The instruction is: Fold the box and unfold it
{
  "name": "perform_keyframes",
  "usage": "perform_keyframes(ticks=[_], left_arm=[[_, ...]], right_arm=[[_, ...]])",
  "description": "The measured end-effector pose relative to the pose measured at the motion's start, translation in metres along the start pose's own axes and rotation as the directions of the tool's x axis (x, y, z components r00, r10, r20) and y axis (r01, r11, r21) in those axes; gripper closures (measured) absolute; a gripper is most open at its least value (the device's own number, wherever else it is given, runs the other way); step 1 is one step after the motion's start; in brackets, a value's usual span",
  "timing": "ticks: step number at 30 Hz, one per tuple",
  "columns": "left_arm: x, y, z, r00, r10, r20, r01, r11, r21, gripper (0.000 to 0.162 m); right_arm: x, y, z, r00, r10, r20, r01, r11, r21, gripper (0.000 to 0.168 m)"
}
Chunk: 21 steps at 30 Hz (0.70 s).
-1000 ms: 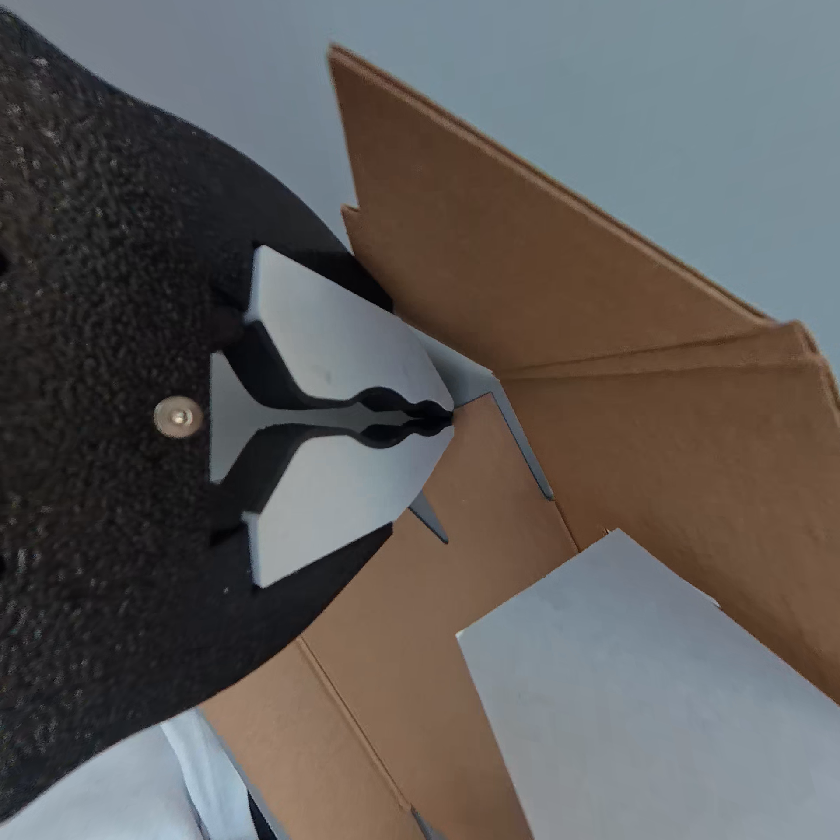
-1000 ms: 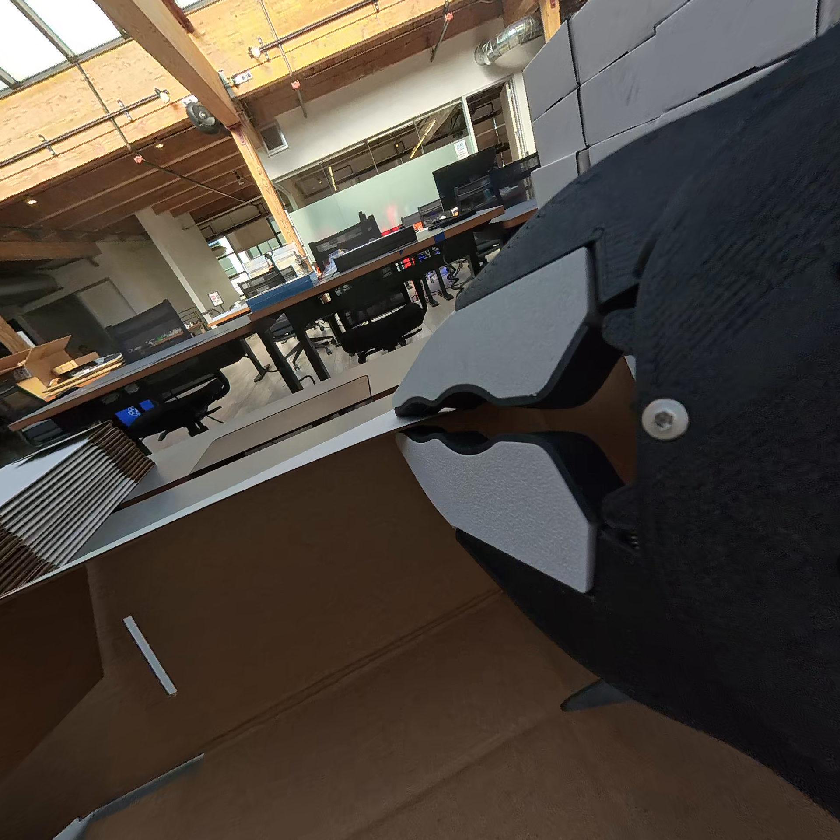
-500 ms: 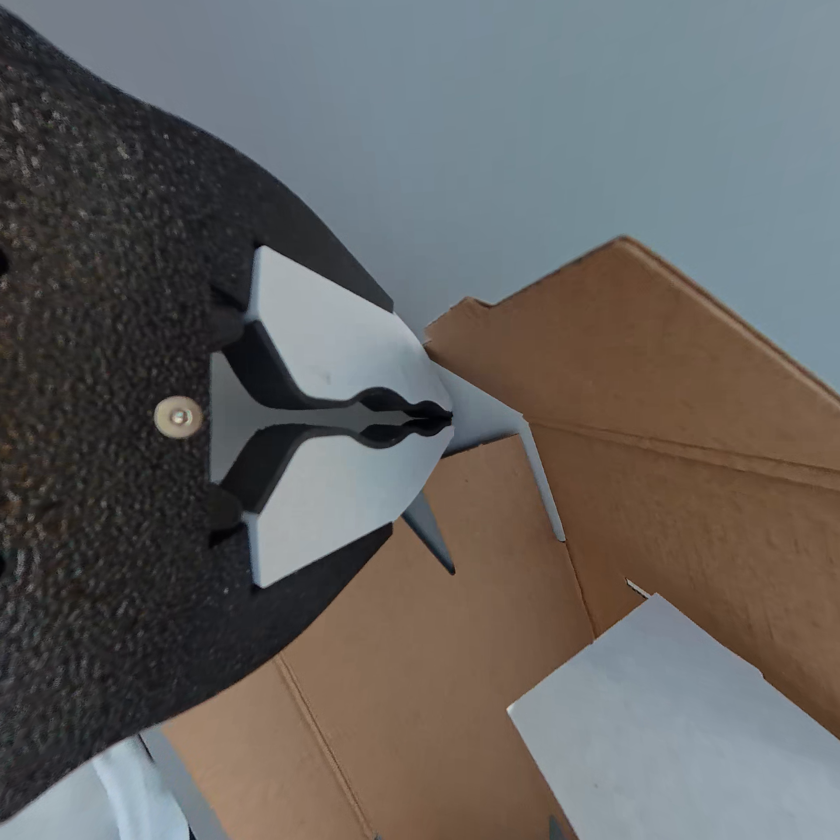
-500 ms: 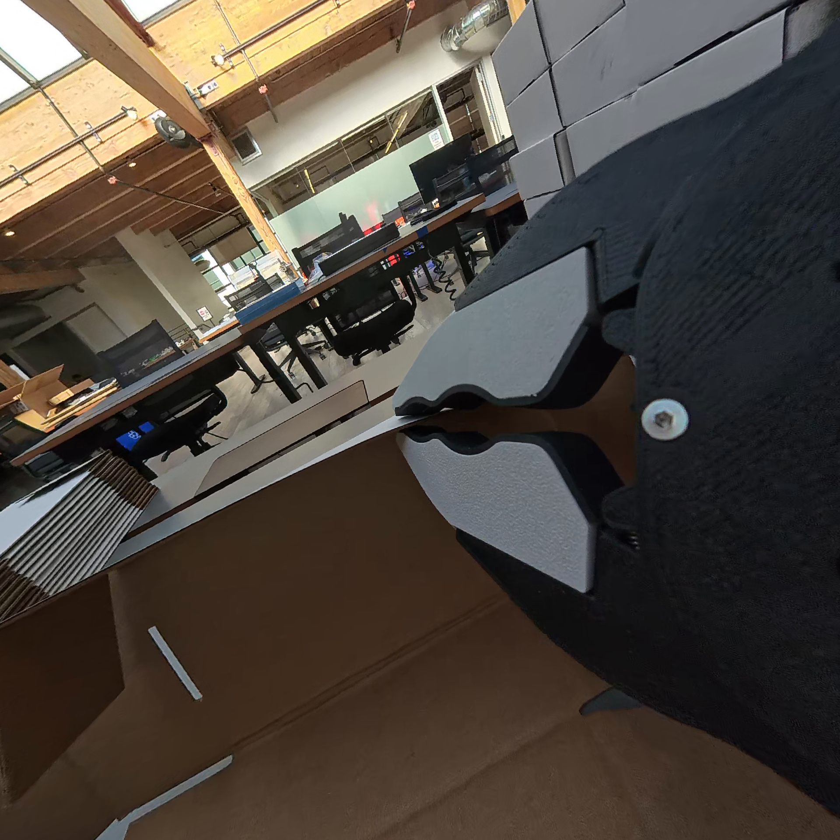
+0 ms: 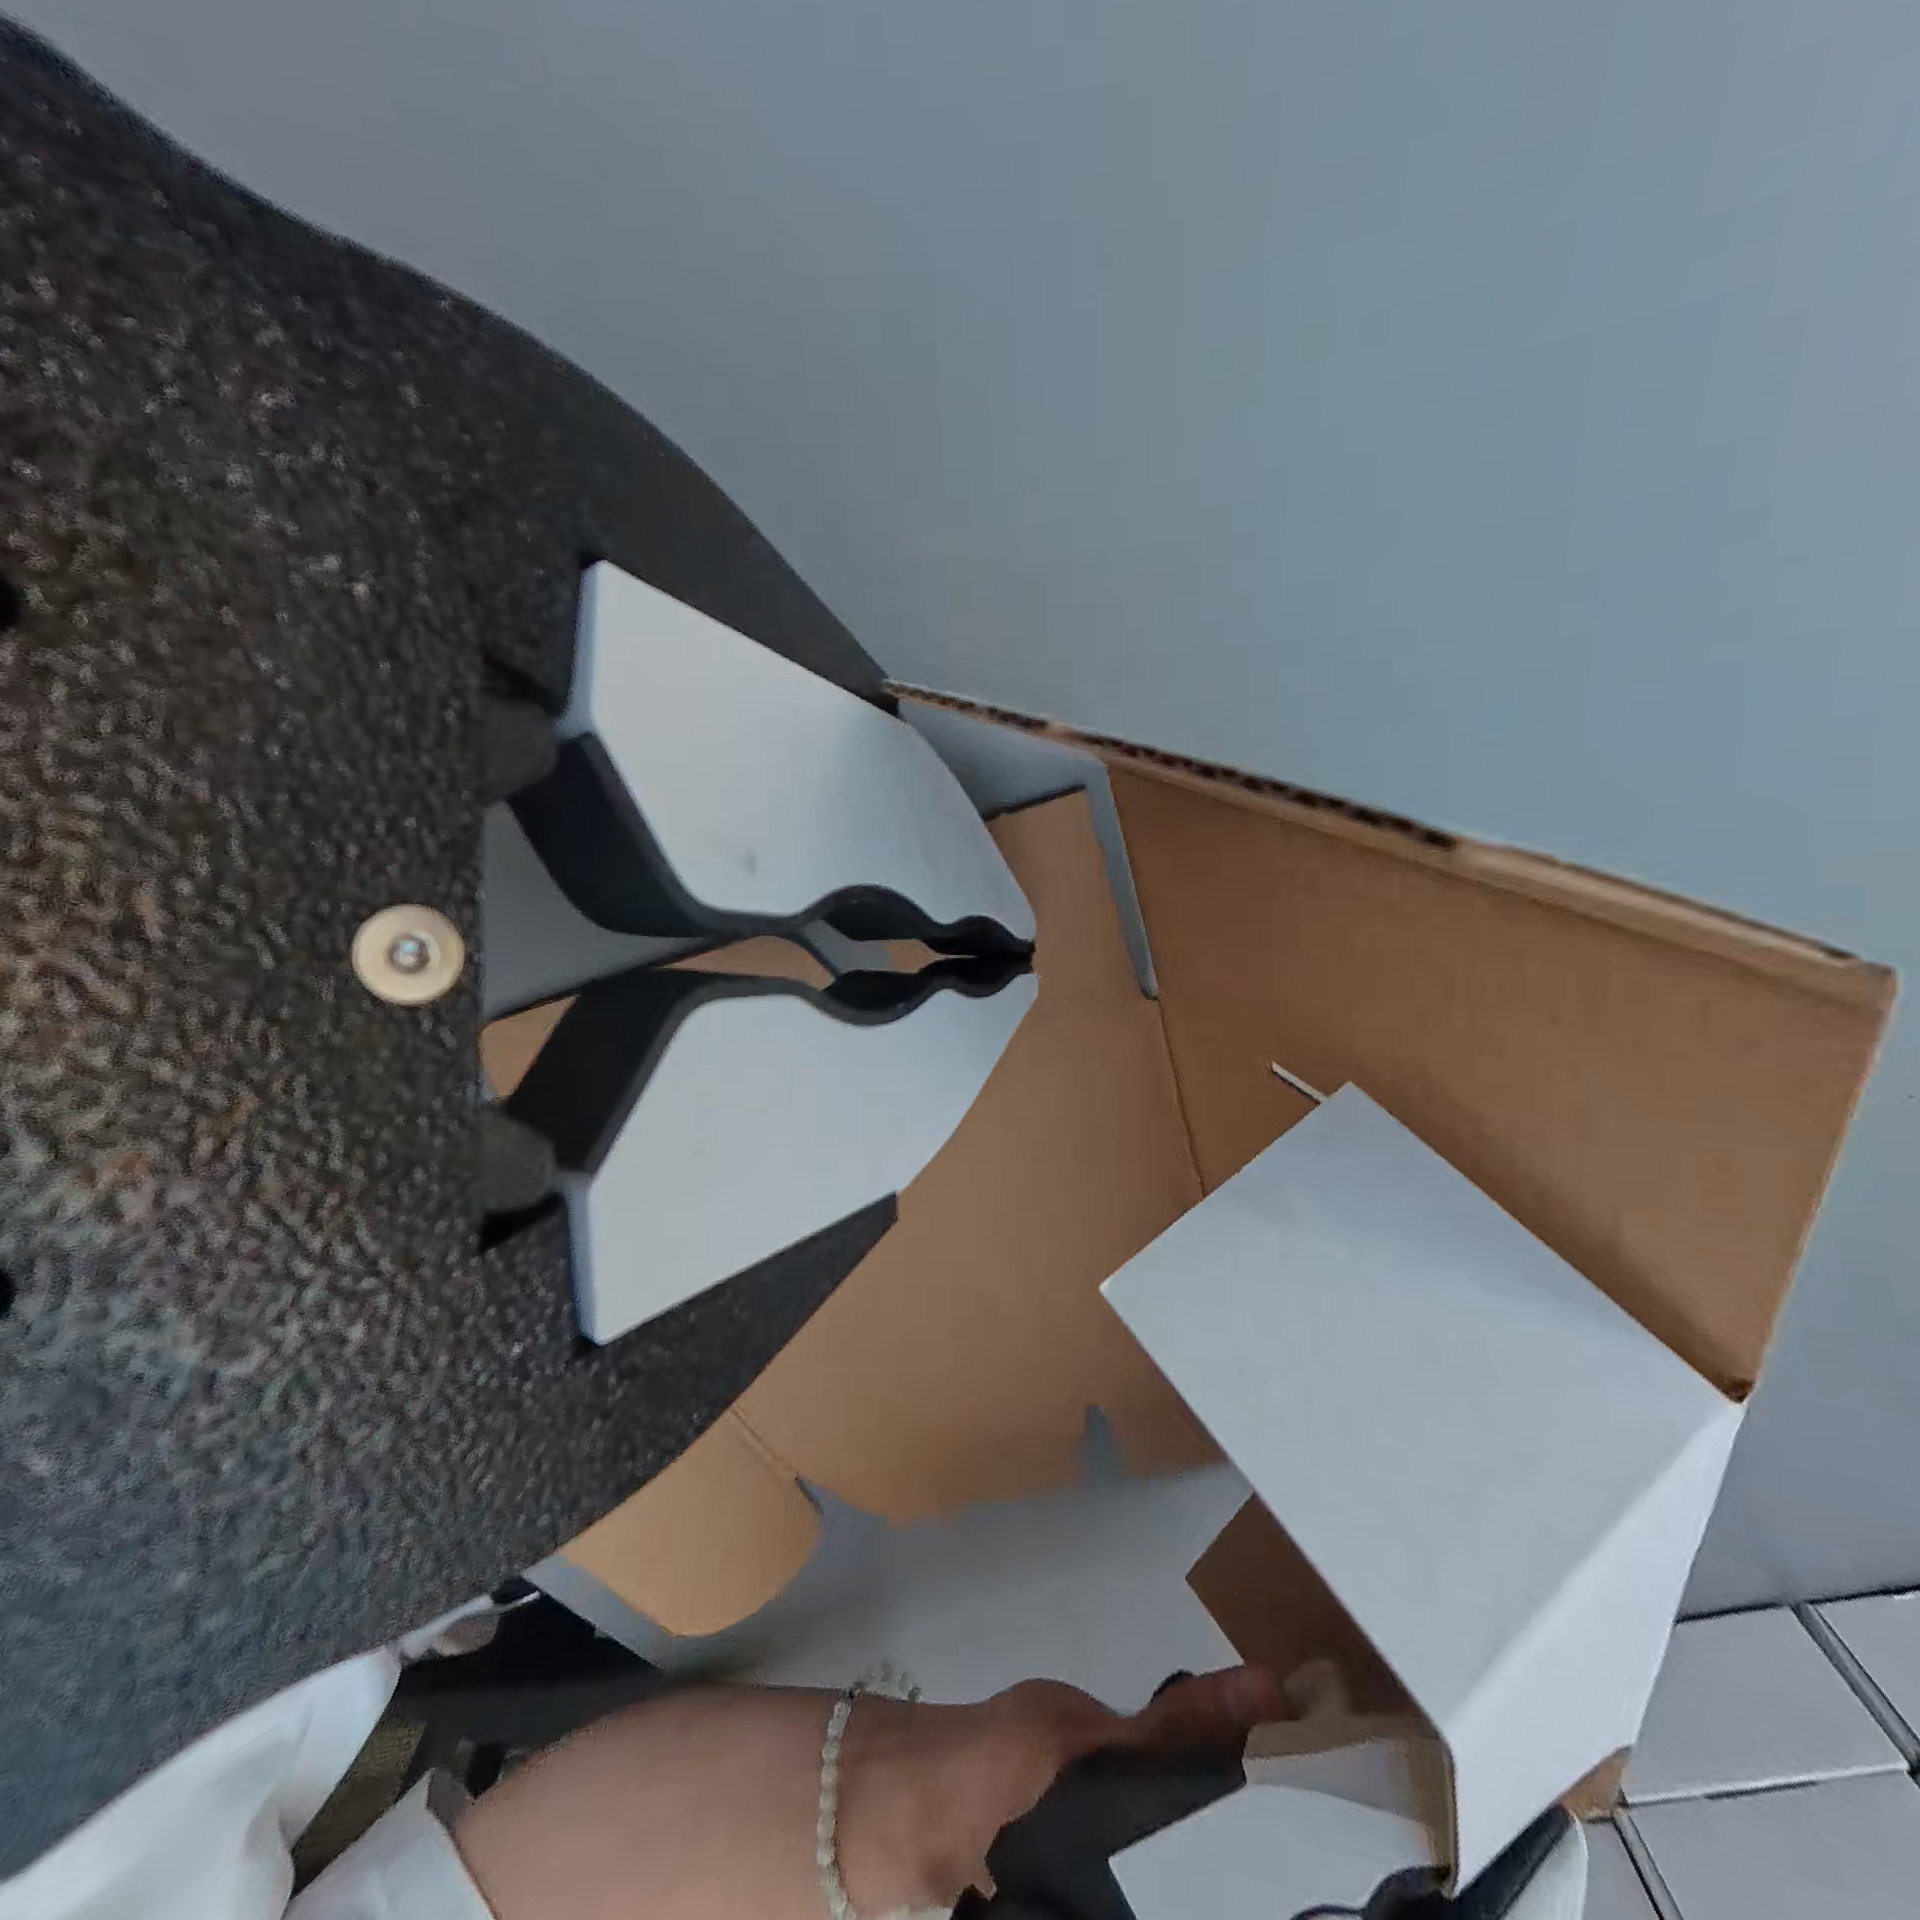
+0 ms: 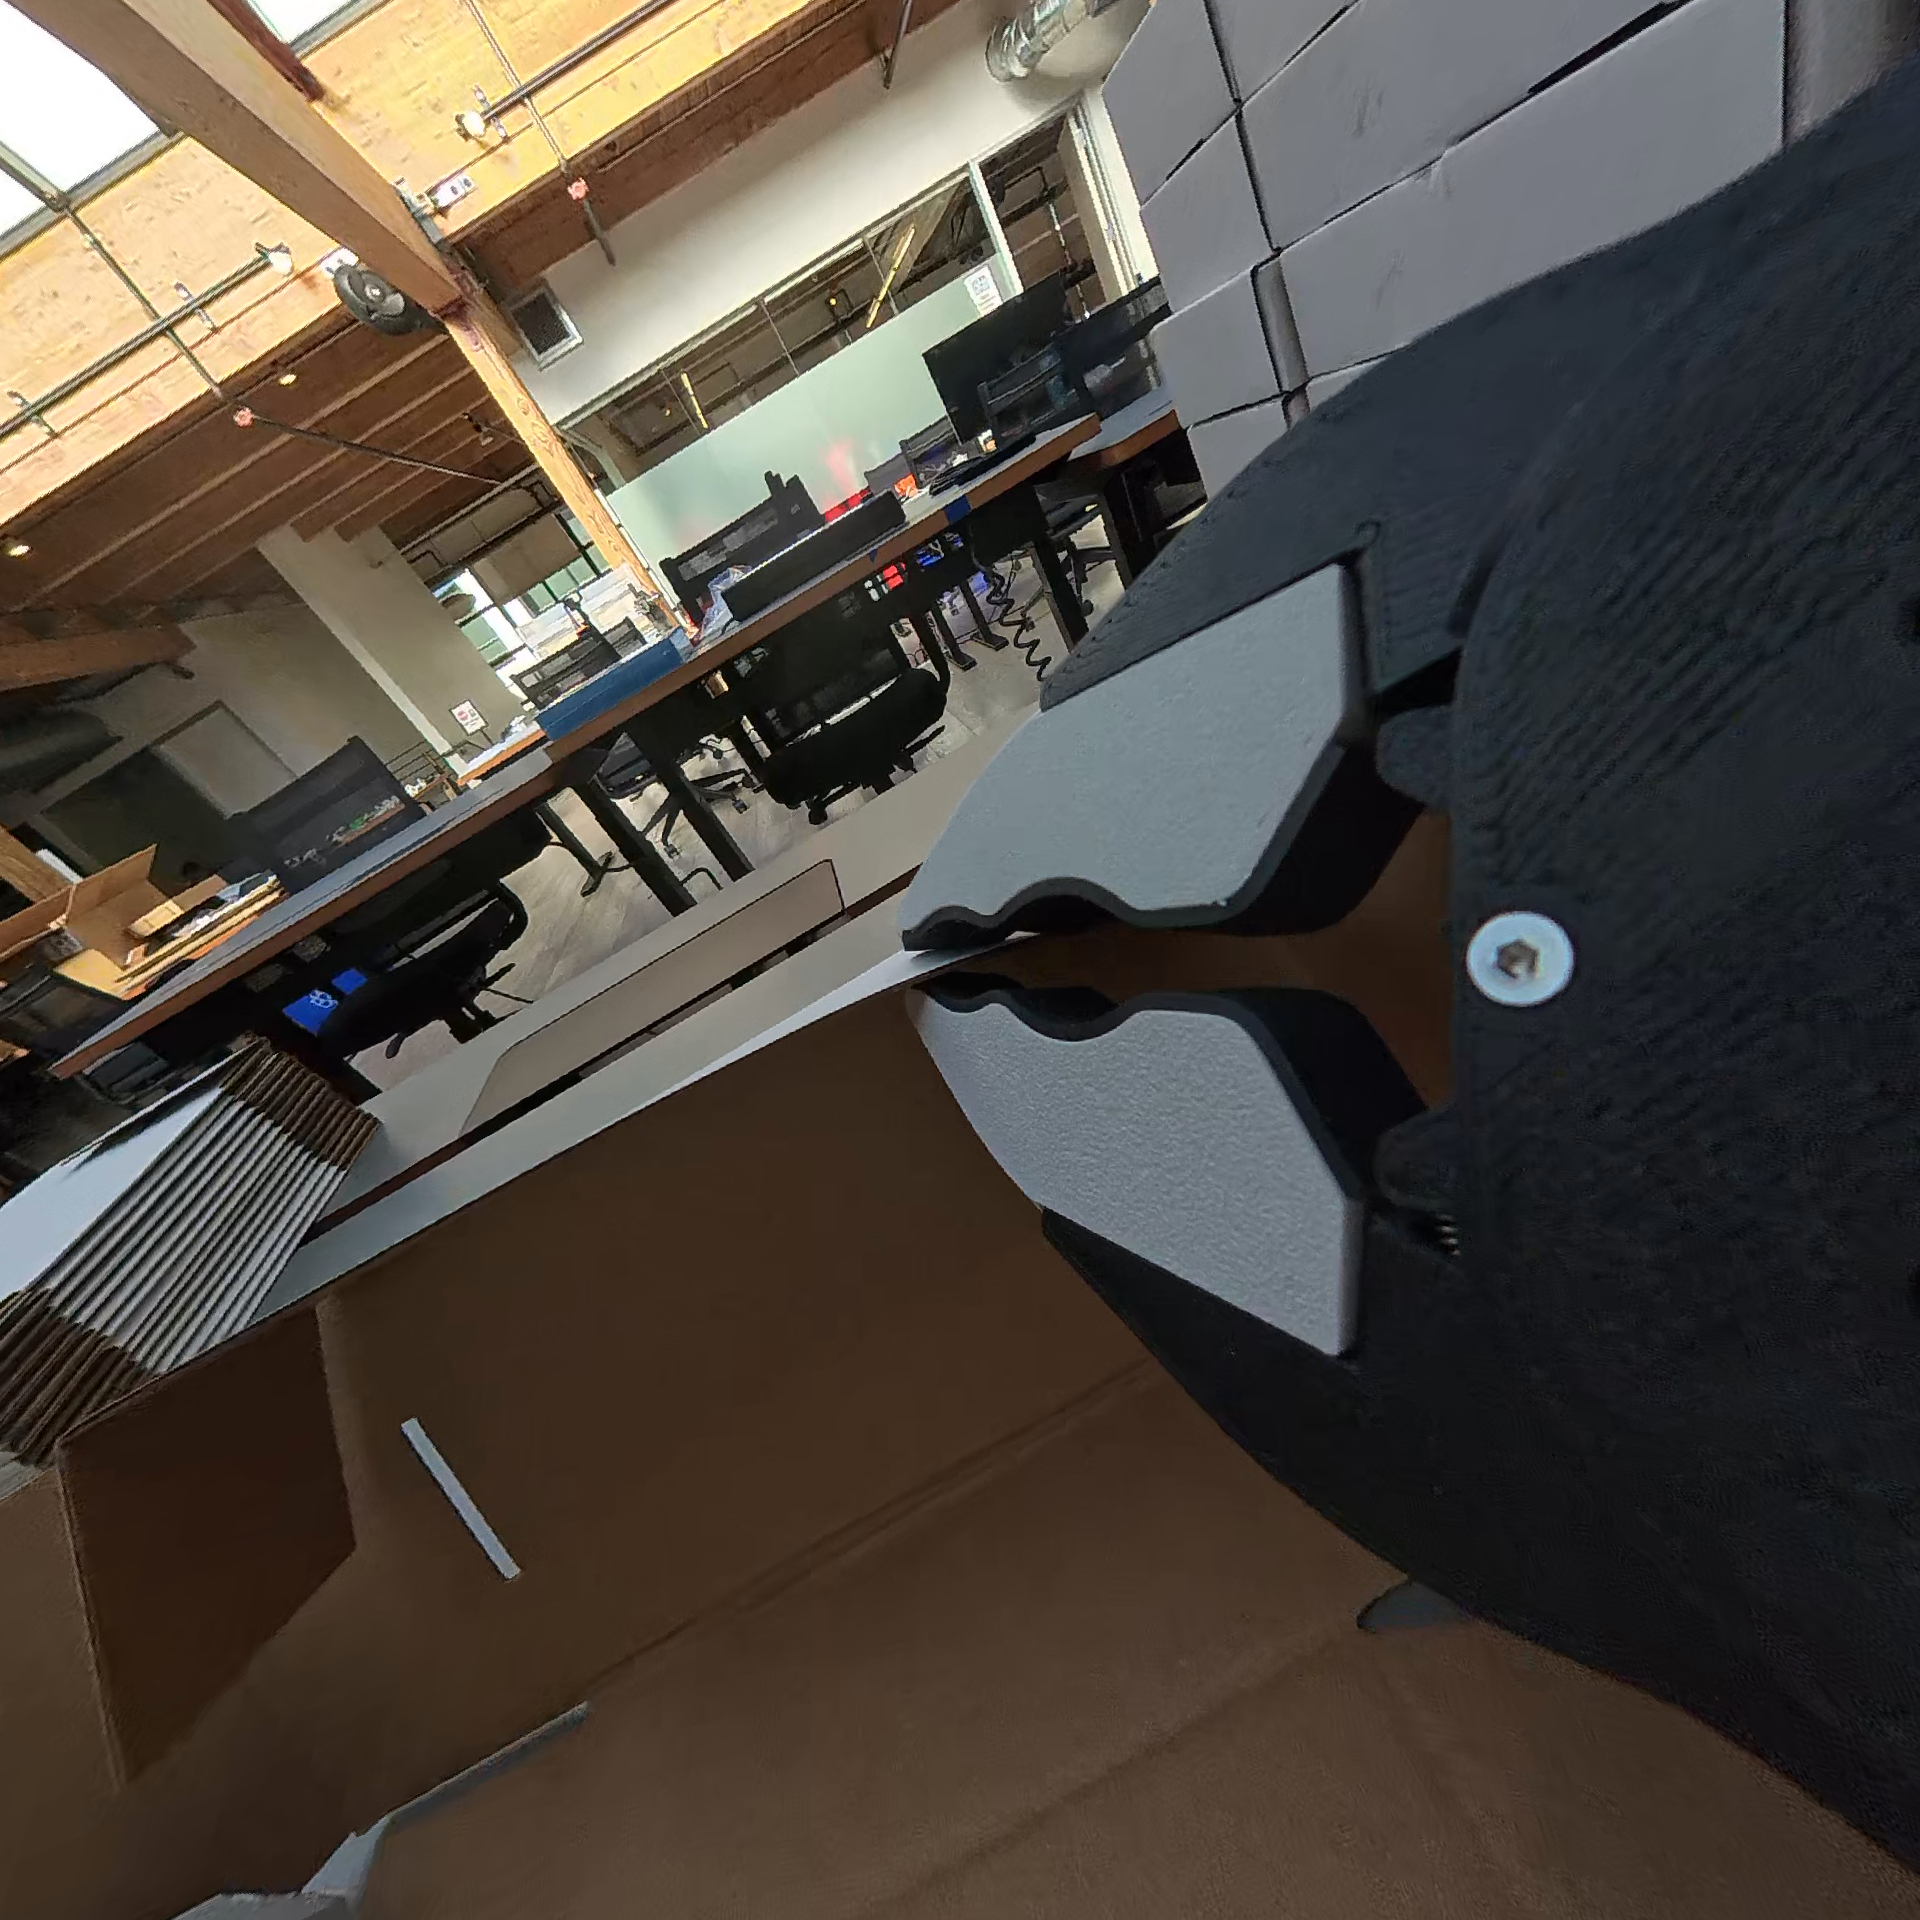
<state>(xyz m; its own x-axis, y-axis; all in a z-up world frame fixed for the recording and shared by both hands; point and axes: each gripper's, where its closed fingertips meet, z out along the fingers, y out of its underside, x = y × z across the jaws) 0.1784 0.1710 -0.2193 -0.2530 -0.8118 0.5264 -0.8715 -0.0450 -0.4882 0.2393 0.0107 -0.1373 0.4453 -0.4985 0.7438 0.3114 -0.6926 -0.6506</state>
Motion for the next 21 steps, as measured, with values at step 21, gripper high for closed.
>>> perform_keyframes(ticks=[21], left_arm=[[-0.024, 0.003, -0.005, 0.993, 0.03, 0.111, -0.033, 0.999, 0.03, 0.162]], right_arm=[[0.009, 0.009, 0.0, 0.99, 0.14, 0.008, -0.141, 0.99, 0.017, 0.164]])
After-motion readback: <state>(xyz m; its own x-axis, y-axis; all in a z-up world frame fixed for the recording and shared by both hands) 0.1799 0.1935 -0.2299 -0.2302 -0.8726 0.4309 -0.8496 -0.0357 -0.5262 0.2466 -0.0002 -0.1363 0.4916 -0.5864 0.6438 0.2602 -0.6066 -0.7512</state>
